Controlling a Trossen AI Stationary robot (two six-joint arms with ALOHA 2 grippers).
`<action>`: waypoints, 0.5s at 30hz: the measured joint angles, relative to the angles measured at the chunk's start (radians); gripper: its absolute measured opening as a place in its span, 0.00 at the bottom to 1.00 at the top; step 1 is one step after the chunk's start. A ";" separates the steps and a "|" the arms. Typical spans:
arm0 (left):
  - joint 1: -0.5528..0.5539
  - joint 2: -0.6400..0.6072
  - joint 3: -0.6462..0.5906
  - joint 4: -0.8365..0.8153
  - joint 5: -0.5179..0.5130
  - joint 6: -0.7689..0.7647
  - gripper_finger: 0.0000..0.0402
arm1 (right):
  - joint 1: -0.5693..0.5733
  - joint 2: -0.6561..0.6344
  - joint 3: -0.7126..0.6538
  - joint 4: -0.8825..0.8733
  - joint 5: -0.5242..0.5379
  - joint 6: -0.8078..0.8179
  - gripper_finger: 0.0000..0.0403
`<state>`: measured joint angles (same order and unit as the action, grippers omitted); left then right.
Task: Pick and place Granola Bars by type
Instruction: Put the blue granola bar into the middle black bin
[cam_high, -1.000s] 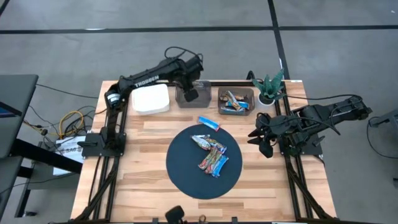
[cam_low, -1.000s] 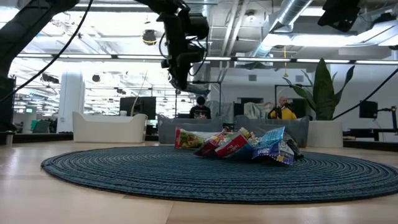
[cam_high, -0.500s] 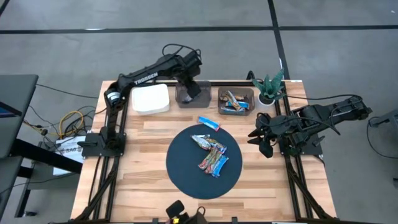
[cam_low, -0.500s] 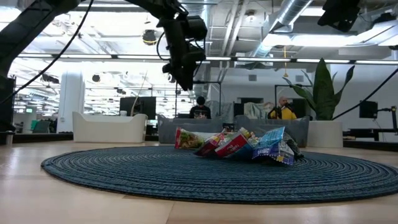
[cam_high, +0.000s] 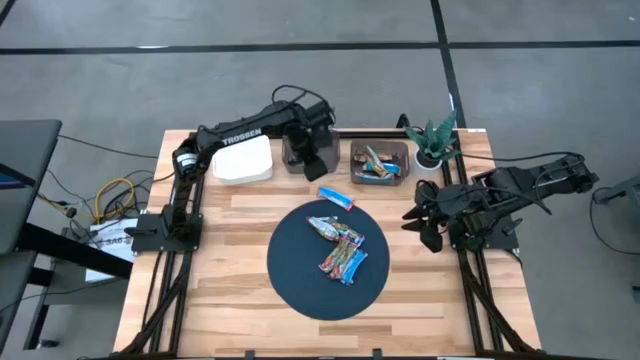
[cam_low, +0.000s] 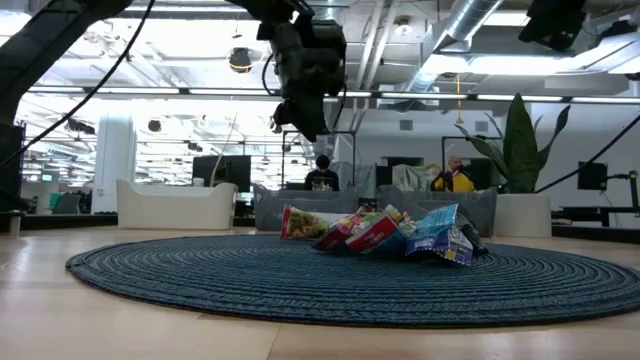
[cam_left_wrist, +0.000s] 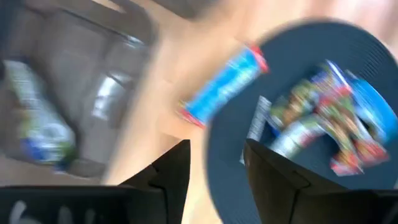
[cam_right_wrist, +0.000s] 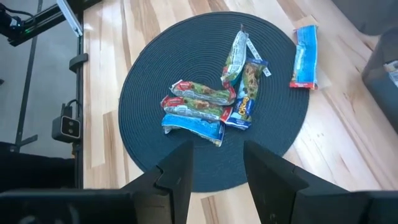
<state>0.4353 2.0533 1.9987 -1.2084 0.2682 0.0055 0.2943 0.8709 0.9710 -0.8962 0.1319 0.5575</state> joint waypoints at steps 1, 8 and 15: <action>-0.017 0.000 -0.001 -0.011 0.028 0.019 0.33 | 0.000 -0.006 0.000 -0.005 0.004 0.003 0.33; -0.147 -0.006 -0.001 -0.007 0.116 0.076 0.24 | 0.042 -0.067 -0.101 -0.004 0.054 0.096 0.33; -0.180 -0.106 -0.002 0.017 0.095 0.020 0.16 | 0.113 -0.107 -0.233 0.130 0.079 0.169 0.33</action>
<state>0.2555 1.9472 1.9970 -1.1916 0.3629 0.0255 0.4076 0.7644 0.7384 -0.7657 0.2111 0.7261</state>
